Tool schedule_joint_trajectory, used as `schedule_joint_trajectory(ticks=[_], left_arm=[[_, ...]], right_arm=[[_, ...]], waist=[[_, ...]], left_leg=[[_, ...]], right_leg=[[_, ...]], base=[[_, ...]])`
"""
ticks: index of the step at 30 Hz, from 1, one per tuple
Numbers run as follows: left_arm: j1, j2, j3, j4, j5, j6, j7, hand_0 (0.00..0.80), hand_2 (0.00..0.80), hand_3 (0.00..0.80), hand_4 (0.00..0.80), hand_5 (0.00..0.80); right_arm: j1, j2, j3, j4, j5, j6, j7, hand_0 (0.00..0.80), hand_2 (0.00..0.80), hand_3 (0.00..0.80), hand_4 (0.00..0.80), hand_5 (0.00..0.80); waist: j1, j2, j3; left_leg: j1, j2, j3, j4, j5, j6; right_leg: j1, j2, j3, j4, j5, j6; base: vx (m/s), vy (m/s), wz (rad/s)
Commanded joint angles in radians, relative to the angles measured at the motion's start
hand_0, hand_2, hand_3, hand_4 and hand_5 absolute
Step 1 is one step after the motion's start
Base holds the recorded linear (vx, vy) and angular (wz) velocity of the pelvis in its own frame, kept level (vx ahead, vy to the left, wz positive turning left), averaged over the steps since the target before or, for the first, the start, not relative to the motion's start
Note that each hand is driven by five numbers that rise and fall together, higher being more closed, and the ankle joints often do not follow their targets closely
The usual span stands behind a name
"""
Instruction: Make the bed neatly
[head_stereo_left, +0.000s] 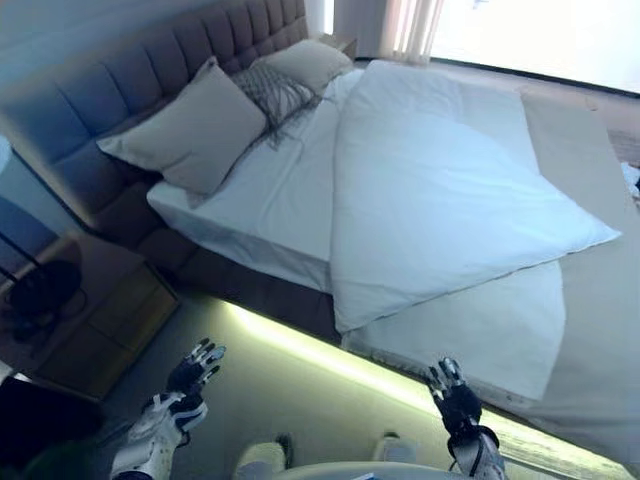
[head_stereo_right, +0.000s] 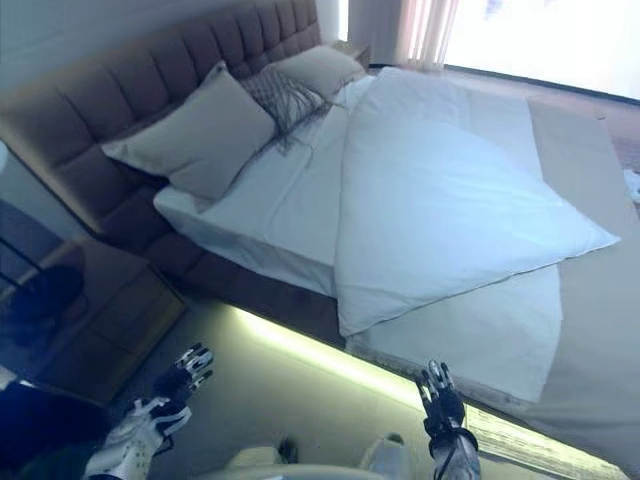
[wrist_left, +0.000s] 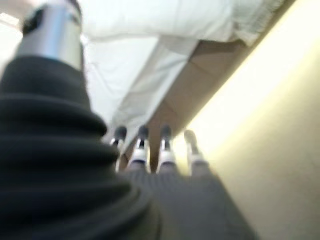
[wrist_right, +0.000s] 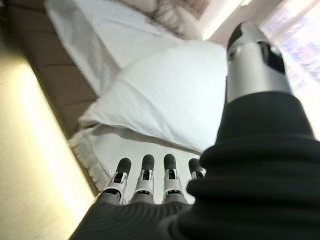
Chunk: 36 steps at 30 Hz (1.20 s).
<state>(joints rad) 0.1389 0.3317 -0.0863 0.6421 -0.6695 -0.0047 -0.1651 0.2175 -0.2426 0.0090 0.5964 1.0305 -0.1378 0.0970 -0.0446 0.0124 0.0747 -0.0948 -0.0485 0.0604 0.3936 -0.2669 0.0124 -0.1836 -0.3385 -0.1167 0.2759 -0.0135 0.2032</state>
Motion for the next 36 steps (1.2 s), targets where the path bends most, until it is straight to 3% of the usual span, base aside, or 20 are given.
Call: schedule_joint_trajectory(ticks=[1,5,7,9,11,13,17,20,24,26,29,32,36], left_arm=[[0.022,0.053,0.069,-0.113,0.002,-0.035,-0.020,0.000,0.000,0.000,0.000,0.000],[0.051,0.049,0.105,-0.104,0.007,-0.060,-0.019,0.000,0.000,0.000,0.000,0.000],[0.058,0.045,0.111,-0.100,0.014,-0.068,-0.023,0.000,0.000,0.000,0.000,0.000],[0.069,0.040,0.132,-0.105,-0.004,-0.052,-0.029,0.000,0.000,0.000,0.000,0.000],[0.091,0.035,0.145,-0.110,0.004,-0.052,-0.071,0.000,0.000,0.000,0.000,0.000],[0.101,0.025,0.121,-0.125,-0.010,-0.066,-0.068,0.000,0.000,0.000,0.000,0.000],[0.106,-0.008,0.095,-0.110,-0.041,-0.076,-0.051,0.000,0.000,0.000,0.000,0.000],[0.090,-0.022,0.063,-0.089,-0.032,-0.088,-0.059,0.000,0.000,0.000,0.000,0.000],[0.036,-0.022,0.027,-0.074,-0.044,-0.095,-0.032,0.000,0.000,0.000,0.000,0.000],[0.016,-0.022,0.028,-0.074,-0.050,-0.093,-0.024,0.000,0.000,0.000,0.000,0.000],[0.018,-0.027,0.043,-0.075,-0.081,-0.087,-0.007,0.000,0.000,0.000,0.000,0.000],[0.027,-0.037,0.064,-0.037,-0.066,-0.086,-0.024,0.000,0.000,0.000,0.000,0.000],[0.031,-0.031,0.084,-0.040,-0.042,-0.067,-0.029,0.000,0.000,0.000,0.000,0.000]], right_arm=[[-0.025,0.039,0.003,-0.079,-0.004,-0.027,0.022,0.000,0.000,0.000,0.000,0.000],[0.000,0.047,0.007,-0.078,-0.028,-0.006,0.044,0.000,0.000,0.000,0.000,0.000],[0.008,0.036,0.006,-0.048,-0.010,-0.001,0.057,0.000,0.000,0.000,0.000,0.000],[0.011,0.025,0.006,-0.032,-0.005,0.022,0.045,0.000,0.000,0.000,0.000,0.000],[0.029,0.011,0.003,-0.057,0.005,0.058,0.055,0.000,0.000,0.000,0.000,0.000],[0.026,0.003,0.011,-0.036,-0.016,0.058,0.075,0.000,0.000,0.000,0.000,0.000],[-0.013,-0.025,0.037,-0.002,-0.032,0.051,0.088,0.000,0.000,0.000,0.000,0.000],[-0.024,-0.023,0.038,-0.002,-0.012,0.027,0.081,0.000,0.000,0.000,0.000,0.000],[-0.008,-0.021,0.044,-0.044,0.009,0.014,0.044,0.000,0.000,0.000,0.000,0.000],[0.001,-0.025,0.043,-0.051,0.024,0.013,0.042,0.000,0.000,0.000,0.000,0.000],[0.002,-0.025,0.049,-0.041,0.031,-0.005,0.049,0.000,0.000,0.000,0.000,0.000],[-0.016,-0.013,0.062,-0.026,0.042,-0.029,0.033,0.000,0.000,0.000,0.000,0.000],[-0.012,0.005,0.075,-0.049,0.027,-0.028,0.007,0.000,0.000,0.000,0.000,0.000]], waist=[[0.023,-0.026,0.024],[0.015,-0.043,0.033],[0.008,-0.043,0.023],[0.007,-0.041,0.008],[0.005,-0.035,0.000],[0.010,-0.037,-0.002],[0.032,-0.049,-0.001],[0.041,-0.041,0.007],[0.053,0.002,0.010],[0.068,0.017,0.018],[0.104,0.038,0.034],[0.130,0.057,0.033],[0.144,0.072,0.025]], left_leg=[[0.179,0.001,-0.025,-0.306,0.116,0.006],[0.202,0.023,-0.055,-0.261,0.073,0.014],[0.225,0.064,-0.074,-0.245,0.063,-0.011],[0.251,0.128,-0.077,-0.219,0.059,-0.039],[0.229,0.201,-0.078,-0.142,0.159,-0.080],[0.208,0.230,-0.082,-0.087,0.225,-0.086],[0.111,0.213,-0.091,0.053,0.301,-0.055],[0.089,0.223,-0.098,-0.022,0.346,-0.055],[0.089,0.243,-0.153,-0.276,0.440,-0.098],[0.053,0.249,-0.164,-0.348,0.500,-0.128],[-0.036,0.248,-0.173,-0.440,0.584,-0.150],[-0.089,0.229,-0.175,-0.457,0.573,-0.145],[-0.100,0.197,-0.211,-0.456,0.549,-0.142]], right_leg=[[-0.047,-0.002,-0.063,-0.332,0.393,0.019],[-0.066,0.023,-0.037,-0.288,0.361,0.023],[-0.048,0.047,-0.011,-0.280,0.328,0.026],[-0.042,0.073,0.003,-0.209,0.268,0.015],[-0.012,0.121,0.002,-0.167,0.206,-0.035],[0.019,0.151,-0.012,-0.167,0.181,-0.072],[0.076,0.213,-0.014,-0.173,0.117,-0.140],[0.109,0.247,-0.011,-0.174,0.087,-0.146],[0.146,0.275,-0.009,-0.165,0.033,-0.136],[0.178,0.274,-0.010,-0.167,0.008,-0.132],[0.240,0.276,0.001,-0.178,-0.027,-0.136],[0.279,0.270,0.001,-0.143,-0.081,-0.144],[0.318,0.237,0.035,-0.081,-0.140,-0.123]], base=[[0.284,-0.295,-0.78],[0.318,-0.303,-0.14],[0.381,-0.363,0.45],[0.375,-0.383,0.75],[0.324,-0.335,0.54],[0.243,-0.314,0.26],[0.181,-0.260,-0.17],[0.152,-0.090,-0.12],[0.148,0.053,-0.05],[0.174,0.055,0.06],[0.295,0.056,-0.01],[0.308,0.058,-0.46],[0.401,0.133,-0.38]])
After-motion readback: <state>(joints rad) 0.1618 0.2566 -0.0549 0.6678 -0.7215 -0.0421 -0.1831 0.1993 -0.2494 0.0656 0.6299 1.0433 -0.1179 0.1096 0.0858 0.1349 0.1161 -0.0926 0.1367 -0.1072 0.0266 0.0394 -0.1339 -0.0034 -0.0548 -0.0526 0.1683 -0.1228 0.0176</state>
